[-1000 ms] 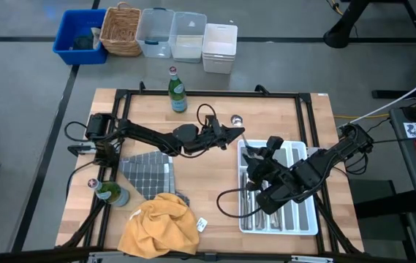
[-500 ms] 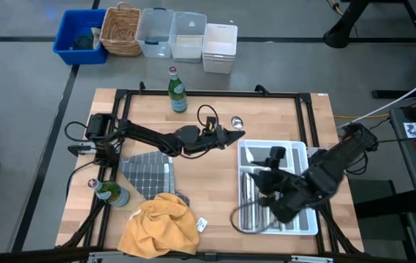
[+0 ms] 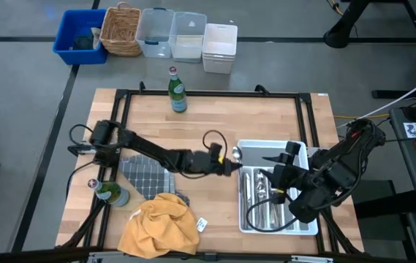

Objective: Sort silverware
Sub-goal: Stack the silver spoon into the white utensil tray with the other silver spoons

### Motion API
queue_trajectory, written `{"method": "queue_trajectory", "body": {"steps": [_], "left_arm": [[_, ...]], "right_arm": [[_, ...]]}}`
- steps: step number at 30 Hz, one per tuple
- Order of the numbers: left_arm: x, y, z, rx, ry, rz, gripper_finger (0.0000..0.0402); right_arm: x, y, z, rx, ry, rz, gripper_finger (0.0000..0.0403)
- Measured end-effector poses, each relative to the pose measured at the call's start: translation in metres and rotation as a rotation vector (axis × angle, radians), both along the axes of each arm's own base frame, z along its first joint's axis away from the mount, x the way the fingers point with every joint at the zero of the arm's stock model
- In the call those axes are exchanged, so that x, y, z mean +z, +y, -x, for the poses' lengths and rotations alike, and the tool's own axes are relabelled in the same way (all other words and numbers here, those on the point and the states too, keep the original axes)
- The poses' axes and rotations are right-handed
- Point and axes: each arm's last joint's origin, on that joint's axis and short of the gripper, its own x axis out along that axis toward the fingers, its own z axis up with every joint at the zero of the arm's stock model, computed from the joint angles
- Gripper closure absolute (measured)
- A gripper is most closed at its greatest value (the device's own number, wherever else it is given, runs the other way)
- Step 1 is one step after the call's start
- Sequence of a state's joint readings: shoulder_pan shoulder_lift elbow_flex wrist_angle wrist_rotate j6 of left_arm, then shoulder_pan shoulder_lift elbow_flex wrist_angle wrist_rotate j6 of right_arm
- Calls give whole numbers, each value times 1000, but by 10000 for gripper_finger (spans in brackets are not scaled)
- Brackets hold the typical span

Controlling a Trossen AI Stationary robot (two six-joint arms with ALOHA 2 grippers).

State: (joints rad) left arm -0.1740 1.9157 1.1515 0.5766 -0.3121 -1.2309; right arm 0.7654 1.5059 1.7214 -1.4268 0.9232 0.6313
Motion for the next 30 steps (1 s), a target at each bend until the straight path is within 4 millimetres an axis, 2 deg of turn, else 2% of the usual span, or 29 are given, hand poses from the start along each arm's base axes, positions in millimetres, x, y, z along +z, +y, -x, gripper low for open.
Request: {"method": "queue_trajectory", "body": {"steps": [4,8,16,22,30], "left_arm": [[-16,-22,-15,-32,16,8,401],[-30,-38,-37,-68,18,2,401],[-50,-43,-79,-140,4,-22,401],[-68,-46,-96,-193,34,-17,401],[-90,-54,-100,-218,171,-30,402]], "right_arm": [[0,-1,1,-8,-4,25,228],[0,-1,1,-6,-1,22,228],[0,-1,1,0,10,9,228],[-1,-1,1,1,12,7,228],[-1,0,1,6,22,-3,228]]}}
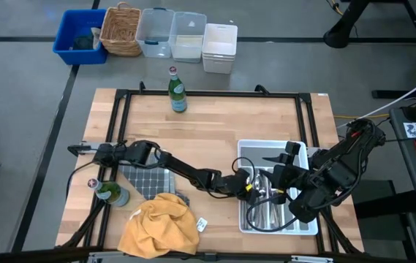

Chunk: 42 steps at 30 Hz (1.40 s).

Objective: Sort silverware
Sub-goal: Stack the silver spoon into the white utensil tray with the other silver spoons, then return to Home Position

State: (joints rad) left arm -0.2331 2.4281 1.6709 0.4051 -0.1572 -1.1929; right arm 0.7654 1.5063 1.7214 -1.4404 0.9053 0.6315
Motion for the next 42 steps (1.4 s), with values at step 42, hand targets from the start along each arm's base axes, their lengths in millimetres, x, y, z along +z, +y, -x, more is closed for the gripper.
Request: {"method": "queue_trajectory", "body": {"steps": [42], "left_arm": [[31,31,-3,-22,-50,-53,316]], "right_arm": [[4,-4,5,3,2,-48,228]]}}
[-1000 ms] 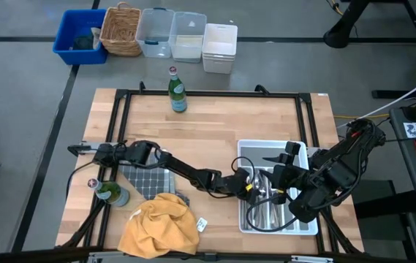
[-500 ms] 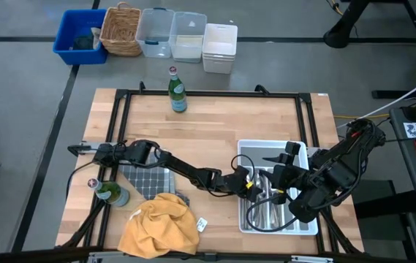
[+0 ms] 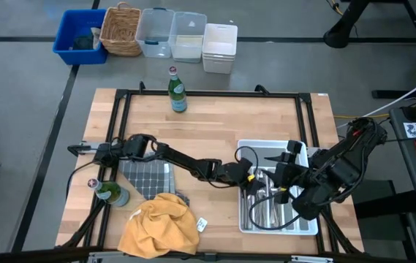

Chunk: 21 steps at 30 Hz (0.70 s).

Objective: Sort silverware
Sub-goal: Return to Home Position

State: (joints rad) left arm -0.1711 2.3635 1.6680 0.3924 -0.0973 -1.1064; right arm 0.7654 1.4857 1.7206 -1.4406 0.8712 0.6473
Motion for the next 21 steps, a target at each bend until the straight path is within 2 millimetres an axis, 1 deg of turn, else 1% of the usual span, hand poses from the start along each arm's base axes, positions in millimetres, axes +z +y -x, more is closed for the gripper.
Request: {"method": "queue_trajectory", "body": {"steps": [3,10,14,17,19,21], "left_arm": [[5,6,-2,6,-27,-3,316],[1,12,-2,-9,13,39,316],[5,16,-3,-1,-25,44,316],[15,23,-4,5,-68,31,316],[28,30,-2,6,-85,-11,316],[46,37,0,4,-128,-71,316]], "right_arm": [[5,-5,5,-2,-18,-18,228],[18,-17,18,-2,-57,-57,228],[23,-23,24,-1,-72,-71,228],[26,-28,28,-7,-92,-72,228],[29,-32,32,-14,-106,-67,228],[33,-38,38,-18,-124,-72,228]]}}
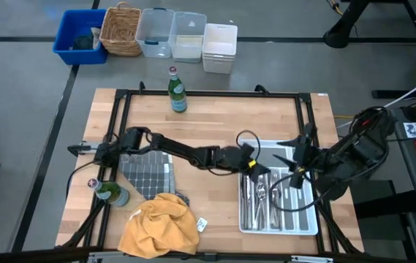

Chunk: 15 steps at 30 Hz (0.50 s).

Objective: Sort silverware
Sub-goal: Return to Home Position

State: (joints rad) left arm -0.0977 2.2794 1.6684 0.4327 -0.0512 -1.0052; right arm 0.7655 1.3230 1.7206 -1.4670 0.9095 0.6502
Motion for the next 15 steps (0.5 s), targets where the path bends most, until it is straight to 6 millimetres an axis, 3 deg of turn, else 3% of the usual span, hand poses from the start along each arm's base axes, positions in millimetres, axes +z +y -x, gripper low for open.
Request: {"method": "queue_trajectory", "body": {"steps": [8,12,15], "left_arm": [[100,35,31,22,-124,-336,316],[154,46,68,7,-81,-584,316],[195,48,102,15,-89,-699,316]], "right_arm": [[19,-30,31,-12,-95,-75,228],[20,-44,44,-50,-148,-97,228],[4,-52,53,-100,-164,-115,228]]}}
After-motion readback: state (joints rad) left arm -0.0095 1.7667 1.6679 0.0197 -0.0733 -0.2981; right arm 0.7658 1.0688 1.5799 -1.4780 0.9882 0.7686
